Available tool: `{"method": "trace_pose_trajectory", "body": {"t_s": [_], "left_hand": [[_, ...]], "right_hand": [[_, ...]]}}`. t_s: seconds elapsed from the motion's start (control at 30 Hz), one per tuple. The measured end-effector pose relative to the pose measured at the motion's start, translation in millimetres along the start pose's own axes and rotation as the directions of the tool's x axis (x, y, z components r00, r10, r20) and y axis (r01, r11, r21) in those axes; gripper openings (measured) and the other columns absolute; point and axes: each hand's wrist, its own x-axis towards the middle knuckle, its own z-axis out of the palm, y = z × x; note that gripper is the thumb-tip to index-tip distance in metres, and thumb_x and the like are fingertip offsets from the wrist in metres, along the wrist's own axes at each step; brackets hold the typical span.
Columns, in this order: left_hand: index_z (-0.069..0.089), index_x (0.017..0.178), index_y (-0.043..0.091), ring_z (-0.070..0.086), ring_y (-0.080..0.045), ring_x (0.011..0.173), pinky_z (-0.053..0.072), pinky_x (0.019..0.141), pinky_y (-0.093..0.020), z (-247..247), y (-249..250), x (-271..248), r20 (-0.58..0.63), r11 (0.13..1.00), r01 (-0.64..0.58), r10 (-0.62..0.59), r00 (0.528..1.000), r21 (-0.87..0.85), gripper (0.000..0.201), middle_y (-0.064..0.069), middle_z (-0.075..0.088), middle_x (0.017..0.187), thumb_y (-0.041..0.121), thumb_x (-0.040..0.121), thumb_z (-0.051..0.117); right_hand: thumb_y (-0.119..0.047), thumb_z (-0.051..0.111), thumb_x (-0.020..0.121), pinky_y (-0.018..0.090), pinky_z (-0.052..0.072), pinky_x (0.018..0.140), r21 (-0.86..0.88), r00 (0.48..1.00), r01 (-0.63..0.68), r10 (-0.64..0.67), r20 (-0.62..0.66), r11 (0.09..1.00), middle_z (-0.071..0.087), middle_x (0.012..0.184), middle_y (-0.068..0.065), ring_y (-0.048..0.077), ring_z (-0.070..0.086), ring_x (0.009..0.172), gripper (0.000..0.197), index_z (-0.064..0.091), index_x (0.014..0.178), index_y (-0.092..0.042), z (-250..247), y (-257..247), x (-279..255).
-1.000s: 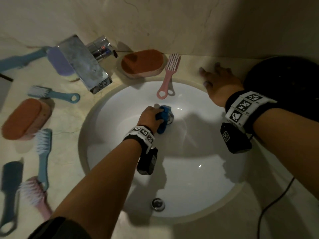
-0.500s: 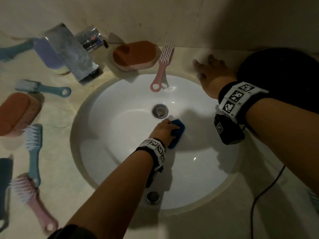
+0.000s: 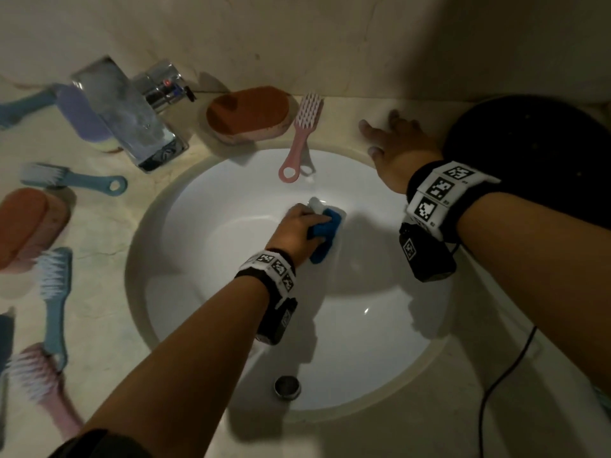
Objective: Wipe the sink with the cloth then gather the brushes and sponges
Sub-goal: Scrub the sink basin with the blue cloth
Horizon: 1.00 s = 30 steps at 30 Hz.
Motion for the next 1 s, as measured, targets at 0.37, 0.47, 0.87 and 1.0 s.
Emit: {"method": "trace_pose_trajectory", "body": {"t_s": [0.37,0.47,0.87,1.0], "left_hand": [[0.049,0.122,0.014,0.054,-0.031,0.105,0.041,0.081,-0.031,3,-8,45,-0.035,0.947,0.185,-0.183,0.983,0.263,0.034,-0.009,0.047,0.113,0.022,0.09,0.049],[0.057,0.124,0.008,0.052,-0.034,0.111,0.042,0.096,-0.032,-2,-9,36,-0.102,0.954,0.212,-0.194,0.976,0.211,0.035,-0.016,0.048,0.122,0.021,0.092,0.053],[0.051,0.133,0.011,0.048,-0.033,0.12,0.034,0.104,-0.027,-34,-41,8,-0.193,0.896,0.431,-0.407,0.893,0.107,0.046,-0.017,0.039,0.135,0.014,0.088,0.06],[0.052,0.124,0.001,0.053,-0.035,0.116,0.042,0.101,-0.033,-23,-28,26,-0.161,0.911,0.402,-0.385,0.909,0.089,0.039,-0.019,0.051,0.126,0.016,0.089,0.057]], "right_hand": [[-0.034,0.027,0.1,0.057,0.021,0.112,-0.028,1.0,0.007,-0.007,-0.007,1.0,0.004,0.158,0.01,0.041,0.012,0.142,0.049,0.009,0.145,-0.043,2,0,1],[-0.035,0.026,0.1,0.056,0.02,0.114,-0.02,1.0,-0.001,0.002,0.018,1.0,0.002,0.158,0.008,0.04,0.01,0.143,0.05,0.008,0.146,-0.044,-1,0,1],[-0.034,0.026,0.101,0.057,0.017,0.114,0.018,0.998,-0.021,0.02,0.056,1.0,-0.001,0.159,0.004,0.038,0.004,0.144,0.05,0.007,0.146,-0.045,-7,-3,-5],[-0.034,0.026,0.1,0.057,0.02,0.113,-0.006,0.999,-0.013,0.013,0.046,1.0,-0.001,0.159,0.006,0.039,0.007,0.143,0.05,0.007,0.145,-0.045,-6,-3,-4]]}}
